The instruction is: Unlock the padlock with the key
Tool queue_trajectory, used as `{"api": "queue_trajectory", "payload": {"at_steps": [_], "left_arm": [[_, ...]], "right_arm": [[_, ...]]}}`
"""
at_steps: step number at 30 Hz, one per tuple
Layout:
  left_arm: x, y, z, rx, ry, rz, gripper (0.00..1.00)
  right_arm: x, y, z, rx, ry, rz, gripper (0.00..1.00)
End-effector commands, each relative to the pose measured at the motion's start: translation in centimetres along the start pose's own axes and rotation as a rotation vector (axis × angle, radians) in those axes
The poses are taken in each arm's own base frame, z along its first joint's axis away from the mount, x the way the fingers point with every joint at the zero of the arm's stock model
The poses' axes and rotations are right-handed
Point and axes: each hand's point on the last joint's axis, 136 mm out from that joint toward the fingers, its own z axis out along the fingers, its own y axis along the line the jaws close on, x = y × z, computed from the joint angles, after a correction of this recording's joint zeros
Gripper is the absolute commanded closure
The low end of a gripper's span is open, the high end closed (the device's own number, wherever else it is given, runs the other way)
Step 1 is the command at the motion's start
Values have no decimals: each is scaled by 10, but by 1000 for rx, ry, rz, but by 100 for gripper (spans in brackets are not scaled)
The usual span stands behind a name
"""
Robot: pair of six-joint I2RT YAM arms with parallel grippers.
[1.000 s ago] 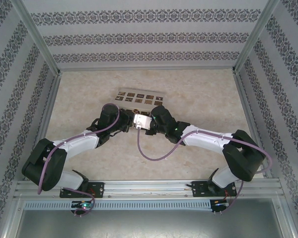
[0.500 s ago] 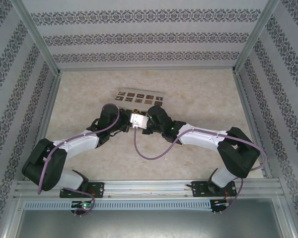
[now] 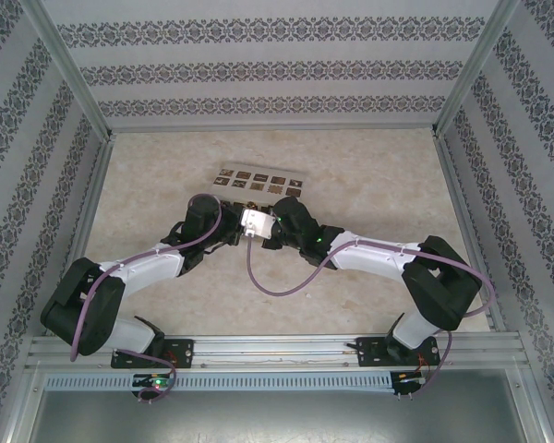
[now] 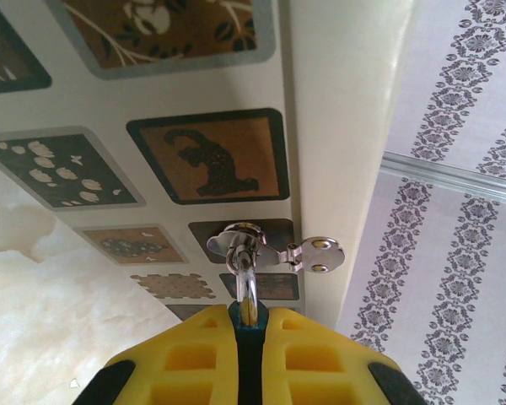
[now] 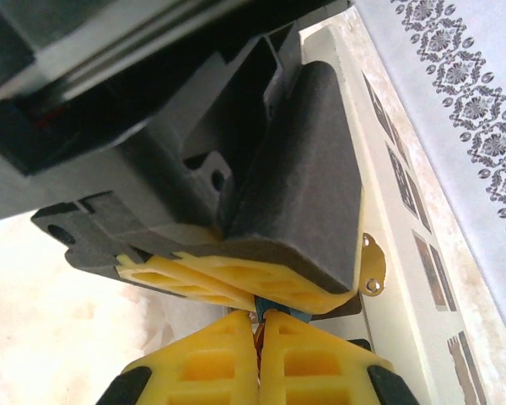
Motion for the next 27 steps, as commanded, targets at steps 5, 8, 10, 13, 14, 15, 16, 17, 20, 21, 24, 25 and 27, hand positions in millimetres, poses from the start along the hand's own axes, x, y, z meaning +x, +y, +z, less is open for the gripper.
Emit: {"api": "queue_trajectory", "payload": {"at_steps": [5, 8, 10, 13, 14, 15, 16, 17, 20, 21, 24, 25, 27], "left_arm": [[15, -26, -8, 97, 45, 19, 100], [15, -27, -8, 100, 48, 20, 100], [16, -27, -7, 100, 49, 20, 100], [17, -23, -6, 93, 54, 19, 100], [17, -23, -6, 93, 54, 18, 100], [17, -21, -6, 89, 54, 17, 100], [17, -20, -5, 86, 57, 17, 100], [18, -18, -5, 84, 60, 16, 100], [20, -16, -3, 81, 65, 18, 100], [20, -15, -3, 77, 67, 19, 100], [20, -9, -1, 62, 66, 27, 100], [20, -6, 0, 53, 64, 29, 100], [18, 0, 3, 38, 60, 33, 100]], "right_arm": [[-8, -25, -5, 78, -81, 216, 100], [-12, -28, -8, 70, -120, 327, 100], [-14, -29, -8, 63, -140, 398, 100], [-14, -29, -7, 59, -162, 504, 100], [-14, -28, -7, 55, -169, 539, 100], [-13, -27, -6, 49, -174, 562, 100], [-13, -25, -5, 45, -178, 584, 100], [-10, -24, -3, 45, -173, 600, 100], [0, -22, 1, 66, -166, 629, 100], [3, -20, 1, 69, -167, 633, 100], [11, -15, 4, 72, -161, 648, 100], [14, -14, 5, 74, -158, 655, 100], [20, -11, 6, 81, -159, 674, 100]]}}
